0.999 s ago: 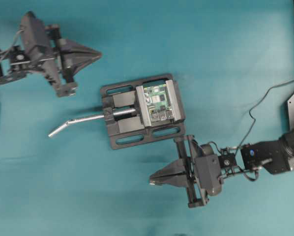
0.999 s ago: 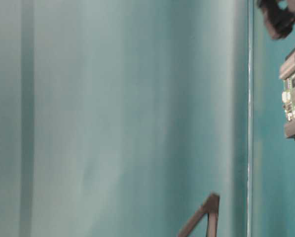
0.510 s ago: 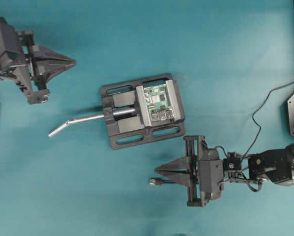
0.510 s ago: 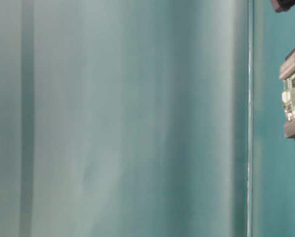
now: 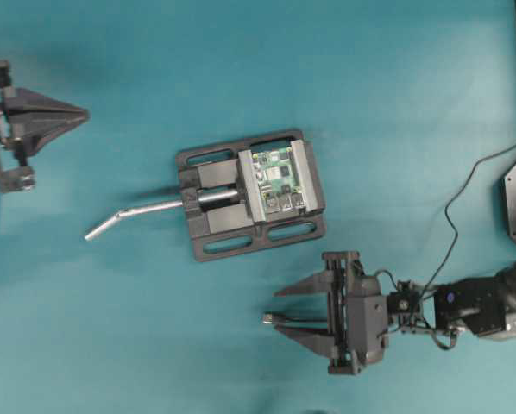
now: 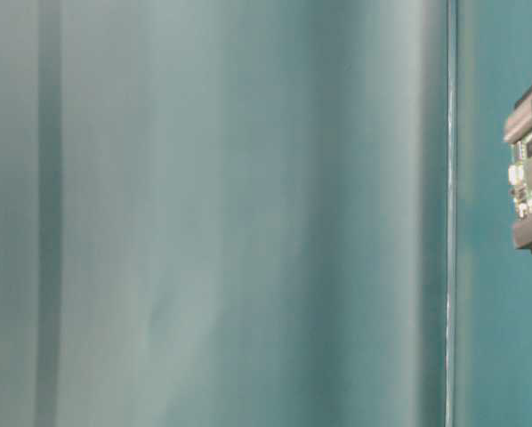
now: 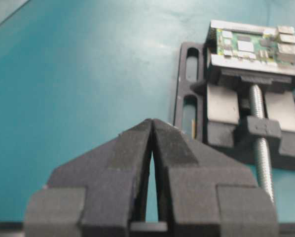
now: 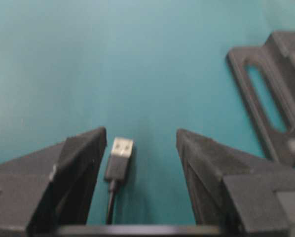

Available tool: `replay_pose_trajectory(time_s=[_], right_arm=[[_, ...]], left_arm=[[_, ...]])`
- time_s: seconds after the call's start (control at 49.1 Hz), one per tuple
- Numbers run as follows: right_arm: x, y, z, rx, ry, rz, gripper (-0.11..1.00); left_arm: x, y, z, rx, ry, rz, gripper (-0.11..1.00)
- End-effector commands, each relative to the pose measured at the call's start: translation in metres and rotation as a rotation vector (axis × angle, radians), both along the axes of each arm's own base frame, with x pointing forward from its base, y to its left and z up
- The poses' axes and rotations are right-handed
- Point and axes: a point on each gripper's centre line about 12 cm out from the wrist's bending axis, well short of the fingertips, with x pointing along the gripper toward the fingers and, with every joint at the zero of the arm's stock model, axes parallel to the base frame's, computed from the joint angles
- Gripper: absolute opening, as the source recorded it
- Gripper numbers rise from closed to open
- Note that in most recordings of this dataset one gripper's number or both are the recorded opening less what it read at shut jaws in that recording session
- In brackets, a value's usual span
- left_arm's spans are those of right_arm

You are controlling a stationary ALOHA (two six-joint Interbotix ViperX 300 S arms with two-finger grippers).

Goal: Insert the USB into the fixed PCB.
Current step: 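Move the left arm aside and lower the right gripper over the USB plug, then close the right gripper on the black USB cable behind the plug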

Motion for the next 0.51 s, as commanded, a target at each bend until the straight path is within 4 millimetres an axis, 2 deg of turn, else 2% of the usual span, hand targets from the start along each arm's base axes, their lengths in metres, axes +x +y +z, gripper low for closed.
replay_pose_trajectory(time_s=[0.0, 0.163, 0.285, 0.489], right_arm=[[0.004, 0.005, 0.005, 0.012, -0.022, -0.003, 0.63], [0.005, 0.006, 0.002, 0.010, -0.016, -0.004, 0.63], [0.005, 0.006, 0.000, 0.012, -0.014, -0.006, 0.63], [0.002, 0.008, -0.007, 0.008, 0.006, -0.010, 0.63]], left_arm=[[-0.007, -0.003, 0.007, 0.002, -0.041, -0.001, 0.00], [-0.030, -0.010, 0.013, 0.021, -0.113, -0.008, 0.00], [-0.043, -0.015, 0.005, 0.019, -0.112, -0.017, 0.00], [-0.048, -0.016, 0.001, 0.017, -0.111, -0.019, 0.00]])
